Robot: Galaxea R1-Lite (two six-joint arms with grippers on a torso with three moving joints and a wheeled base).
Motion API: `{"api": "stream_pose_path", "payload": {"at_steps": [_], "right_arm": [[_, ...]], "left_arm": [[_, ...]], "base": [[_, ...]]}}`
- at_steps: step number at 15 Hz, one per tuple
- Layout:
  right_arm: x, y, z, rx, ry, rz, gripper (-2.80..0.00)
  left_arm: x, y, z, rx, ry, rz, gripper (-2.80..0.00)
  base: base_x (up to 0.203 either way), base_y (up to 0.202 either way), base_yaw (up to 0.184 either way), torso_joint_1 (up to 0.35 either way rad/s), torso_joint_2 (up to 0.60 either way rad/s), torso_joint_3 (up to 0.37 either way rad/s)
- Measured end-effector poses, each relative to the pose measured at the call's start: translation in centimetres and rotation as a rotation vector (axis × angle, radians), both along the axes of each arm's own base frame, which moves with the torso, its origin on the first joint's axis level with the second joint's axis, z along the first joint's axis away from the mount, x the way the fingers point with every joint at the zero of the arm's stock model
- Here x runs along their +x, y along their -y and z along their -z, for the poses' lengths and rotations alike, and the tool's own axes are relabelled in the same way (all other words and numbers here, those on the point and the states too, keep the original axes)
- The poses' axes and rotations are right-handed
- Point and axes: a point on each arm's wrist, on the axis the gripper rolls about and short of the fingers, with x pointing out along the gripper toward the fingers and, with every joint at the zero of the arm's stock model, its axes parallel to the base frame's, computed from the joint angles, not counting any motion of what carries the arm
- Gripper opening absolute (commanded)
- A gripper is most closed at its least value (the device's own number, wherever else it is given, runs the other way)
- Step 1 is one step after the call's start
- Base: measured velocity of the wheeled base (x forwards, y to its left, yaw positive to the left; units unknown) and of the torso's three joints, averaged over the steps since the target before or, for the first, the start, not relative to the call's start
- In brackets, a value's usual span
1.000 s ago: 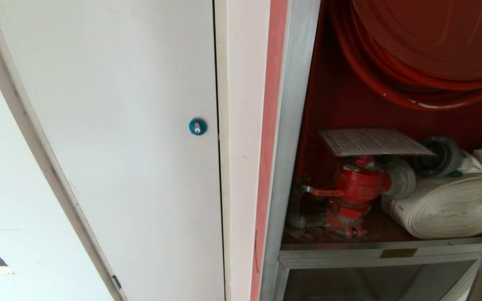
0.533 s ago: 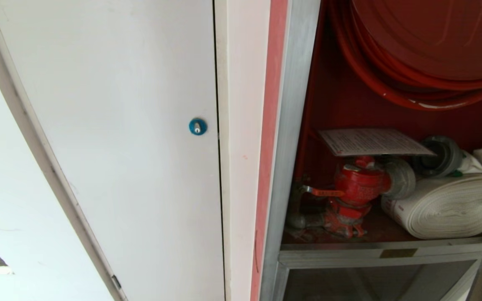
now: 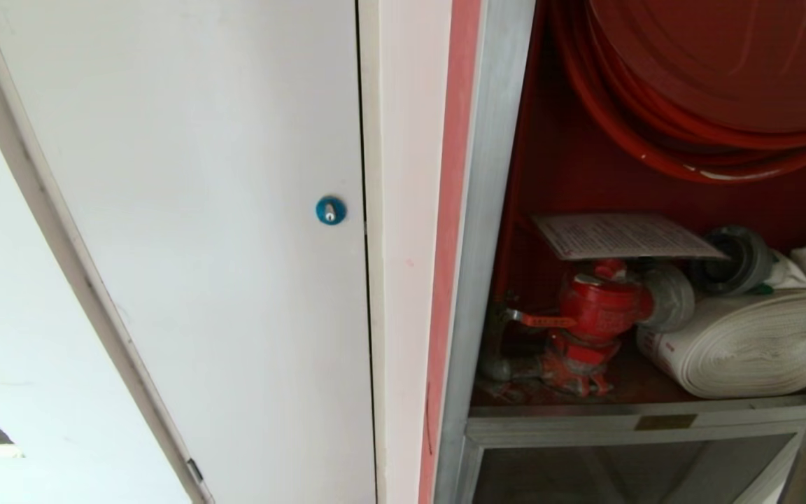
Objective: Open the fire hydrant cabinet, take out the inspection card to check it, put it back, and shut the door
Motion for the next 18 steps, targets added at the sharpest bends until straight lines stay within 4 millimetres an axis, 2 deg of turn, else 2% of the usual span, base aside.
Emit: {"api": "stream_pose_path", "payload": {"at_steps": [18], "right_arm": [[0.00, 0.00, 0.00, 0.000, 0.000, -0.001, -2.80]], "left_arm": [[0.00, 0.00, -0.02, -0.008, 0.002, -0.002, -2.80]], "base": [[-0.196, 0.000, 0.001, 0.001, 0.00, 0.002]]}}
